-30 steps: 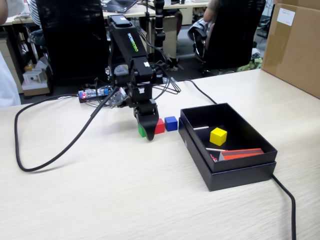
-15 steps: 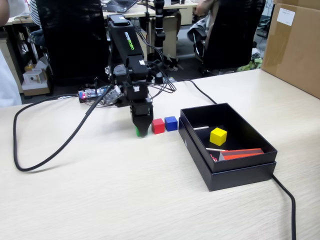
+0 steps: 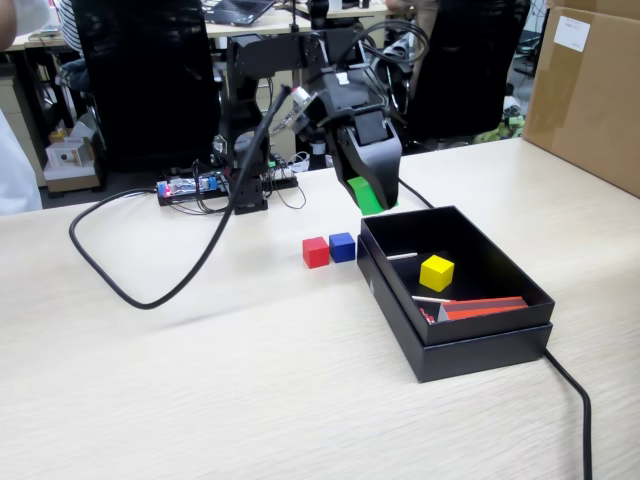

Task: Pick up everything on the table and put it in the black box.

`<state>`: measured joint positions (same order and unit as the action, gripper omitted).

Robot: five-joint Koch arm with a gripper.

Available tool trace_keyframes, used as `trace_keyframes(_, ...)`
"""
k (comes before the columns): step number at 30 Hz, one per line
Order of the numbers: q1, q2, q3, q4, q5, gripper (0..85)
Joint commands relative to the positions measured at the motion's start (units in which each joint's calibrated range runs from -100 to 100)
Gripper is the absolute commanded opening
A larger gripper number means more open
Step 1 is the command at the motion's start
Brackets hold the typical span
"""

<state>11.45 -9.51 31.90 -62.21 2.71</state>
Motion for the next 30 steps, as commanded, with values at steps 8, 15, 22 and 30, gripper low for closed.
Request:
trace_keyframes(8,2.93,18.18,12.7,-1.59,0.78,14.2)
trace_keyframes(15,2.59,26.78,13.07,-2.45,1.71,14.6)
trace_keyframes(22,2.93,29.65,13.07,-5.3,1.61,35.5)
trace_keyframes(30,2.69,5.1,8.44,-5.82,2.0,39.6)
